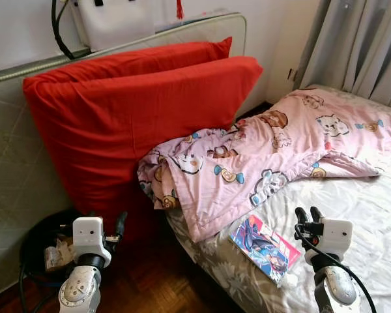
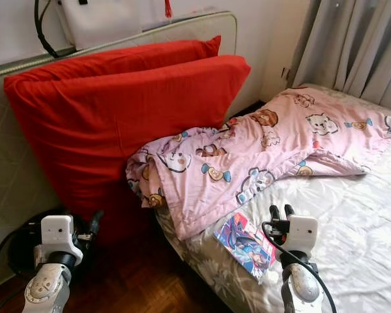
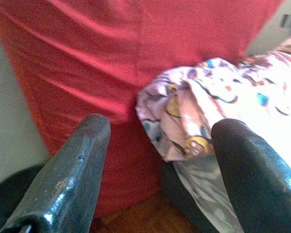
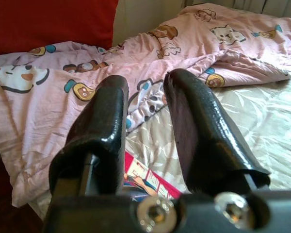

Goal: Clean up the room

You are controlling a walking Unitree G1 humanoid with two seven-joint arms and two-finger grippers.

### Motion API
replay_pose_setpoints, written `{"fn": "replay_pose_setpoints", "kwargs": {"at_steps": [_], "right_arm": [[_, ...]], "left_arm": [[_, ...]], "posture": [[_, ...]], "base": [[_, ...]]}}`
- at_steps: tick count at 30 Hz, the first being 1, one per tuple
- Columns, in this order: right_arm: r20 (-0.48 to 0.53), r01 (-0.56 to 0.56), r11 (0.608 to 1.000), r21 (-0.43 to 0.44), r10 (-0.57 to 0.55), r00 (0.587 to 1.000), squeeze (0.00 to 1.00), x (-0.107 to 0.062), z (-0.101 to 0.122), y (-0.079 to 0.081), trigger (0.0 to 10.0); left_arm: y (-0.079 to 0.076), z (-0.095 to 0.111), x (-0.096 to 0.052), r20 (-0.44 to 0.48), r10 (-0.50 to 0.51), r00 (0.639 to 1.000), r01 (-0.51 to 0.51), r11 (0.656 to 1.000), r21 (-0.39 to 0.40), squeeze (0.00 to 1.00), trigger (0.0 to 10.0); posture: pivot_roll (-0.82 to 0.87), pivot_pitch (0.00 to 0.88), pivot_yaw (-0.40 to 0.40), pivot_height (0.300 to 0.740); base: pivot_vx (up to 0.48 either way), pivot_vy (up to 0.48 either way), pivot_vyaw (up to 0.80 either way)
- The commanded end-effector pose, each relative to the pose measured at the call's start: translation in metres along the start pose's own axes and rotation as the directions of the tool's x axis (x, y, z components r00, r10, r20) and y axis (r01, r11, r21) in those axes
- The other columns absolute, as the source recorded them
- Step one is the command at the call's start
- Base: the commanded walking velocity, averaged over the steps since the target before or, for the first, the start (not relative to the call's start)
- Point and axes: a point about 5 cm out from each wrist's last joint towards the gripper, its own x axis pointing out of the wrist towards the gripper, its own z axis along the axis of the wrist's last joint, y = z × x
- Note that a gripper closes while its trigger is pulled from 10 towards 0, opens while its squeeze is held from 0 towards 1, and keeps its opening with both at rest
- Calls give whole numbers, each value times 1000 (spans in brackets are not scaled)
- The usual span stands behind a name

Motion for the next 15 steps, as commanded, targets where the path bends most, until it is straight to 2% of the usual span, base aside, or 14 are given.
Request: {"fn": "replay_pose_setpoints", "kwargs": {"at_steps": [1,11,15], "right_arm": [[6,-12,1000,-2,12,1000,0,1,2,3,10000],[-55,-34,999,3,34,998,0,5,-4,7,10000],[-22,-50,999,11,51,998,0,7,0,10,10000]], "left_arm": [[-2,0,-1,-8,-13,1000,13,1000,-8,0,10000],[-2,6,1,1,-15,1000,15,1000,-22,0,10000],[-2,5,3,-3,-13,1000,13,1000,-29,0,10000]], "posture": [[-77,0,13,675],[-70,0,14,665],[-73,0,13,647]], "base": [[0,0,0],[0,0,0],[0,0,0]]}}
